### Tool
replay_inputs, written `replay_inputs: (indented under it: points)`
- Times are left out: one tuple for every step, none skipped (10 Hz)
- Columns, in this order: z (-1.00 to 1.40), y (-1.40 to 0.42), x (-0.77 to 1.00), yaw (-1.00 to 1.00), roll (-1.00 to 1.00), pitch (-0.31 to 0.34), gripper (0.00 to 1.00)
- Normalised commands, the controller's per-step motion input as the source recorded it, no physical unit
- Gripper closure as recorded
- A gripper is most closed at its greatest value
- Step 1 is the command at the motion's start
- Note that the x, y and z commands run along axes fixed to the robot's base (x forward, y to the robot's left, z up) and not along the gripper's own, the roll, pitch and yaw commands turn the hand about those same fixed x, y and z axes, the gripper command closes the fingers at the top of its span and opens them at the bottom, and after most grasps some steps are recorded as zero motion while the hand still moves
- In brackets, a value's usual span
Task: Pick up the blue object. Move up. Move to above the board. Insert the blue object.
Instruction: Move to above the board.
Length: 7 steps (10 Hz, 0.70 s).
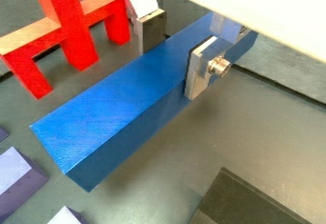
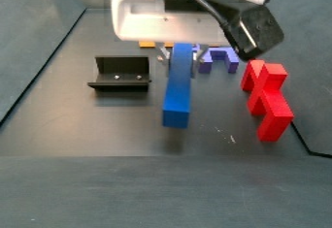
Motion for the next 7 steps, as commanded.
replay_inputs:
  points:
    - [1.4, 0.0, -0.01, 0.0, 0.0, 0.012, 1.0]
    - [1.4, 0.0, -0.04, 0.0, 0.0, 0.015, 1.0]
    - [1.4, 0.01, -0.01, 0.0, 0.01, 0.007, 1.0]
    - [1.4, 0.01, 0.01, 0.0, 0.0, 0.056, 1.0]
    - [1.4, 0.01, 0.01, 0.0, 0.0, 0.069, 1.0]
    - [0.87, 0.01, 0.02, 0.0, 0.01, 0.071, 1.0]
    - [0.32, 0.01, 0.05, 0.0, 0.0, 0.069, 1.0]
